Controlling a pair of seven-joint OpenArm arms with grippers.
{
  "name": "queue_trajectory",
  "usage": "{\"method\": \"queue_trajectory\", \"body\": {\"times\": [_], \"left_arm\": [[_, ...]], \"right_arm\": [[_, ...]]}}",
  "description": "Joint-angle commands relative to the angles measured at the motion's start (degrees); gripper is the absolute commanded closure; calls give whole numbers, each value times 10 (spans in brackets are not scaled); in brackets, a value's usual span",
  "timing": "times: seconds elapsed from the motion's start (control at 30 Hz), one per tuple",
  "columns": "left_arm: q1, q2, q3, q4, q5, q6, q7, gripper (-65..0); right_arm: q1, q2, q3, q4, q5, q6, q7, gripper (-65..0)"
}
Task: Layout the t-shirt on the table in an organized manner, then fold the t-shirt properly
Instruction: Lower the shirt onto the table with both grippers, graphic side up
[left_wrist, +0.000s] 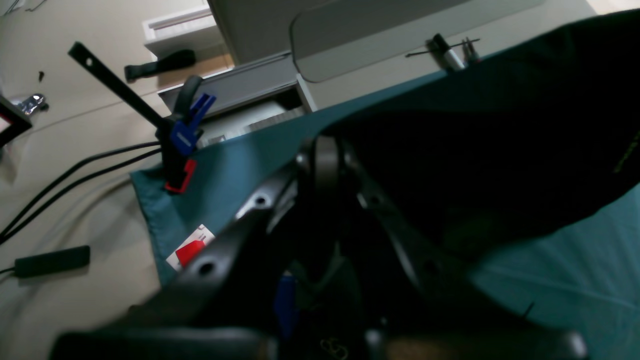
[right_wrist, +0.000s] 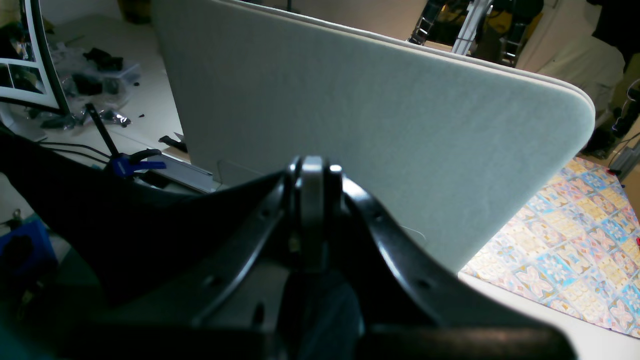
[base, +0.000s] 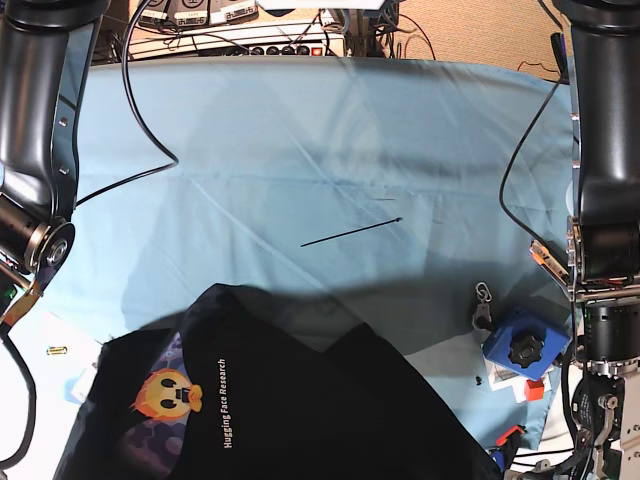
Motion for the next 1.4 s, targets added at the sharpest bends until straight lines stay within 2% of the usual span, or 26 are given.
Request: {"method": "queue_trajectory", "body": {"times": [0.0,0.47,0.6,0.73,1.07,1.37], "left_arm": [[-29,-3,-3,9,-6,2,-15,0],[-31,-3,-3,9,-6,2,-16,0],[-47,-3,-3,9,4,2,-46,0],[-66,-3,-3,9,7,1,-47,0],[-66,-3,-3,9,0,2,21,0],[-66,-3,-3,9,0,2,25,0]], "right_arm": [[24,2,1,7,7,-2,19,0],[24,2,1,7,6,-5,4,0],[24,3,1,7,6,-5,4,0],[24,3,1,7,5,-5,6,0],[24,5,1,-1,1,-5,-1,0],[24,5,1,-1,1,-5,-3,0]]}}
